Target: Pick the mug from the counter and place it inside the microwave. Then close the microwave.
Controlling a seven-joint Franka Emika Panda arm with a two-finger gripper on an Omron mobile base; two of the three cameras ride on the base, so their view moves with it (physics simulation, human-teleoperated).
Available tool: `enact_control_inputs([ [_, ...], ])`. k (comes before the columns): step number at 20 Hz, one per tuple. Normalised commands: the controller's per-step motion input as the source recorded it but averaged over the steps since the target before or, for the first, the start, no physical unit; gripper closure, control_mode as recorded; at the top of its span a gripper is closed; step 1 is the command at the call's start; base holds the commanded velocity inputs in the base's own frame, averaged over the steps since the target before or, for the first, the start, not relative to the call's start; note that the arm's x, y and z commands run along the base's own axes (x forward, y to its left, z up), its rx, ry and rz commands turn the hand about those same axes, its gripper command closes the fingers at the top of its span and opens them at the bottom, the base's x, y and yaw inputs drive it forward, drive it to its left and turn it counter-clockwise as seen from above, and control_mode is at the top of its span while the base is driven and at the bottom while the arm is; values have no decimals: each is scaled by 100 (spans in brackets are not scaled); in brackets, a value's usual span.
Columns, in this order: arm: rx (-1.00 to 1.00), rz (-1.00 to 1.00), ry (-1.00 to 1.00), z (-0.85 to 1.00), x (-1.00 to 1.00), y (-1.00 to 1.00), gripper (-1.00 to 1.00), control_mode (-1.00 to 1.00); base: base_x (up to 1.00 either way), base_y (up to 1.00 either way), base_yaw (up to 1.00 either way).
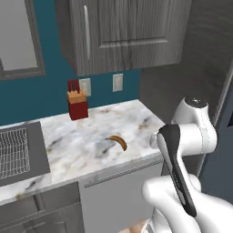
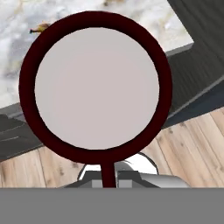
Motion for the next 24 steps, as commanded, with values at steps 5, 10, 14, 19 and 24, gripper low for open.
enact_control_inputs([
  [5,0,0,0,0,0,0,100,100,-76,6,-71],
  [10,0,0,0,0,0,0,100,100,-90,0,-71],
  [14,0,0,0,0,0,0,100,100,-82,0,-68],
  [19,0,0,0,0,0,0,100,100,-27,-23,-63],
  [24,0,0,0,0,0,0,100,100,27,-66,-46],
])
